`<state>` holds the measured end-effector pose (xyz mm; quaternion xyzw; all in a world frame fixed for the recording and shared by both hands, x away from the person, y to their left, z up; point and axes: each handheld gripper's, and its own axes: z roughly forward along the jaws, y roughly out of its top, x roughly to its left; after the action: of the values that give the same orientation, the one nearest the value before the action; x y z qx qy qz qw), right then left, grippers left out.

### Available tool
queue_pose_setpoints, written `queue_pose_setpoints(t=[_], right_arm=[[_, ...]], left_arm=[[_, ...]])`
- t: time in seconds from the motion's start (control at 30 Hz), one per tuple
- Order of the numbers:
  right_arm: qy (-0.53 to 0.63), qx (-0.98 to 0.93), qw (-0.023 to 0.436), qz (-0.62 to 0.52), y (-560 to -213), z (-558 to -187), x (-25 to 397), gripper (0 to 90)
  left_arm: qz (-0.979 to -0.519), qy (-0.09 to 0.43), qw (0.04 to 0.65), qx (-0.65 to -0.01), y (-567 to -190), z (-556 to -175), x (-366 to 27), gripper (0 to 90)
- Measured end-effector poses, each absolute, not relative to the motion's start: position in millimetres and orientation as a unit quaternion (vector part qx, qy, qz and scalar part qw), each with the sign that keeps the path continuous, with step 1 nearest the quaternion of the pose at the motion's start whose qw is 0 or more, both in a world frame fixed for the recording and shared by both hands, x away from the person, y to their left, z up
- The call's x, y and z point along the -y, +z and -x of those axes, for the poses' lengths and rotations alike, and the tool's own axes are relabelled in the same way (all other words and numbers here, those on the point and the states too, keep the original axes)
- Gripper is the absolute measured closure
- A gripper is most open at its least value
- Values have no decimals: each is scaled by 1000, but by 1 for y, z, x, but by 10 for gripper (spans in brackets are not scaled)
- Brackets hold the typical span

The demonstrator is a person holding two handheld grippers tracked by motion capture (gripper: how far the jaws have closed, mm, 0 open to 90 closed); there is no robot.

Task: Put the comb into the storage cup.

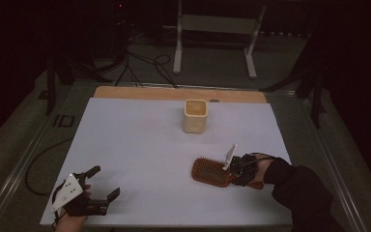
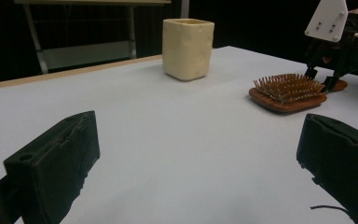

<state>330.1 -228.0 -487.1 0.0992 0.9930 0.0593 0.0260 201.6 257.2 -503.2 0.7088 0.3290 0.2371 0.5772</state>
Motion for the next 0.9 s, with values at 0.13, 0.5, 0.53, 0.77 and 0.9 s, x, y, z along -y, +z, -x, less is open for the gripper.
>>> queue_pose_setpoints(t=[0.13, 0.5, 0.53, 0.77, 0.9], right_arm=[[52, -994, 24, -96, -489, -330, 225, 620], [38, -994, 13, -104, -490, -331, 222, 674], [38, -994, 13, -103, -490, -331, 221, 682], [36, -994, 20, -98, -489, -327, 220, 722], [43, -994, 31, -97, -489, -324, 222, 727]], left_arm=[[-709, 237, 577, -329, -503, -202, -257, 1], [-712, 237, 573, -329, -504, -202, -257, 1], [-713, 237, 572, -329, -504, -202, -256, 2], [-712, 235, 573, -331, -504, -203, -256, 2], [-713, 234, 572, -332, -505, -203, -256, 2]])
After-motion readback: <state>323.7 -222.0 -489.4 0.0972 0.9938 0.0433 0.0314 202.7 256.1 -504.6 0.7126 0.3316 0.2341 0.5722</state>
